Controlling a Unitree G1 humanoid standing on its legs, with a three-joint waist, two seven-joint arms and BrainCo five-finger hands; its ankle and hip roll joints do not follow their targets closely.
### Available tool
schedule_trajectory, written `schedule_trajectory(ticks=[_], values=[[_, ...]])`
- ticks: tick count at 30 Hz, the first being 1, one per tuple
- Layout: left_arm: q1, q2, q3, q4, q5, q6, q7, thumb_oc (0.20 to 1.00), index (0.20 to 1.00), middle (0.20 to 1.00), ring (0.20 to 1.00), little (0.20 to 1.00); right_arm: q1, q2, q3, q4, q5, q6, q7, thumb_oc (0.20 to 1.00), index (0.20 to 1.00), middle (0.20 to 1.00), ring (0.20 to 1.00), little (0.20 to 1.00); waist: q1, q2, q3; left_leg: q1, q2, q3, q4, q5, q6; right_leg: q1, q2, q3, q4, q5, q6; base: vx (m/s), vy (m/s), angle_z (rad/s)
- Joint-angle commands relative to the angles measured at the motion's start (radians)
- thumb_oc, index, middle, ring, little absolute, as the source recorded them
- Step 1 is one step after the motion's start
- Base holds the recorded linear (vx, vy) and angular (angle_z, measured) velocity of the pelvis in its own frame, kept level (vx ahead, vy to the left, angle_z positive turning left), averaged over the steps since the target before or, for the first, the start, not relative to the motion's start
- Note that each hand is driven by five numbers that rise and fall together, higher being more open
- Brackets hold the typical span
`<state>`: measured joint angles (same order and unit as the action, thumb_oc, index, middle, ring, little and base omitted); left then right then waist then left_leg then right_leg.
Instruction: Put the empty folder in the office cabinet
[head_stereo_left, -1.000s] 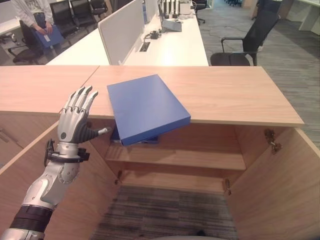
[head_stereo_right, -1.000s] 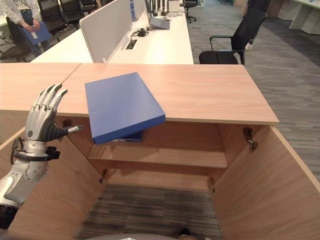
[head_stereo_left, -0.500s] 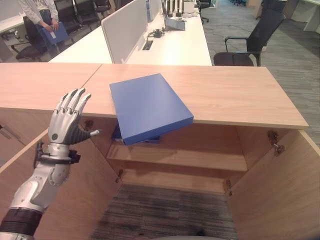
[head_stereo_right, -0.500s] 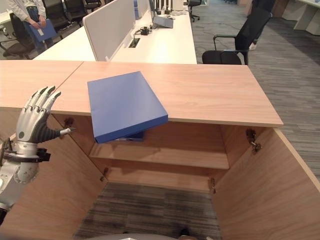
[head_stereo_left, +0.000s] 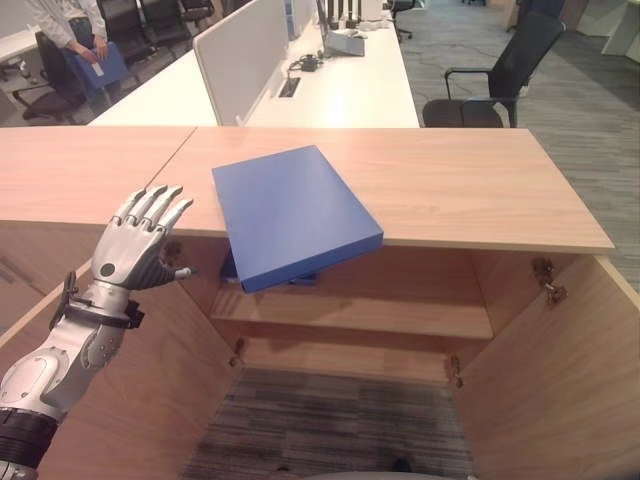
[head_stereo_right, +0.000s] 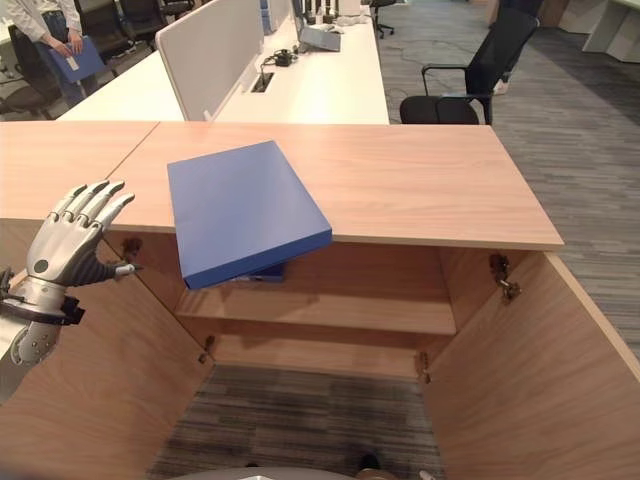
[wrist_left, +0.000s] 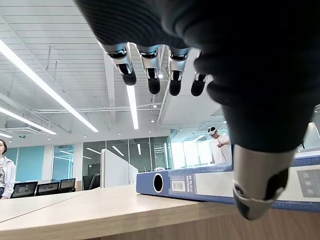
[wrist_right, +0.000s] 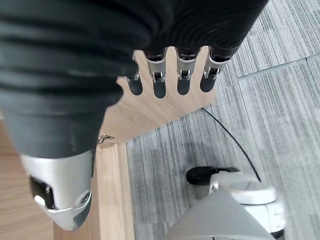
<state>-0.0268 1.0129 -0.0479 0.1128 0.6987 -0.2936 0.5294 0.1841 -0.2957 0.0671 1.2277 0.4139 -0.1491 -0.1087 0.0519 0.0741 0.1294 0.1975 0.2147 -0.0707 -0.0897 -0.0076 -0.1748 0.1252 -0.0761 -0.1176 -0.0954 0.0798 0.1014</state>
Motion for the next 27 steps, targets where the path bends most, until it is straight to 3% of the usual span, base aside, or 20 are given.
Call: schedule_trajectory(ticks=[1,10,27], values=[[-0.064,0.083,-0.011,-0.024,0.028,-0.009,0.013,1.000,1.000,1.000,1.000,1.000,-0.051,-0.007,-0.022,0.010,0.056,-0.029,0.000,1.000,1.000,1.000,1.000,1.000,-0.031,-0.029,0.013,-0.113,0.022,0.001,0.027,0.140,-0.032,0.130,-0.032,0.002,0.075,-0.184,0.059,0.00,0.000,0.00],[-0.124,0.105,-0.058,-0.056,0.026,-0.024,-0.010,1.000,1.000,1.000,1.000,1.000,-0.060,-0.012,-0.027,0.024,0.069,-0.022,0.007,1.000,1.000,1.000,1.000,1.000,-0.039,-0.022,0.012,-0.105,0.021,0.009,0.027,0.138,-0.029,0.131,-0.034,0.010,0.078,-0.186,0.061,0.00,0.000,0.00],[-0.191,0.016,-0.115,-0.092,-0.030,-0.041,-0.051,1.000,1.000,1.000,1.000,1.000,-0.068,0.007,-0.040,0.030,0.106,-0.013,0.006,1.000,1.000,1.000,1.000,1.000,-0.055,-0.026,0.010,-0.093,0.018,0.024,0.023,0.131,-0.024,0.133,-0.039,0.020,0.073,-0.182,0.063,0.00,0.003,-0.02]])
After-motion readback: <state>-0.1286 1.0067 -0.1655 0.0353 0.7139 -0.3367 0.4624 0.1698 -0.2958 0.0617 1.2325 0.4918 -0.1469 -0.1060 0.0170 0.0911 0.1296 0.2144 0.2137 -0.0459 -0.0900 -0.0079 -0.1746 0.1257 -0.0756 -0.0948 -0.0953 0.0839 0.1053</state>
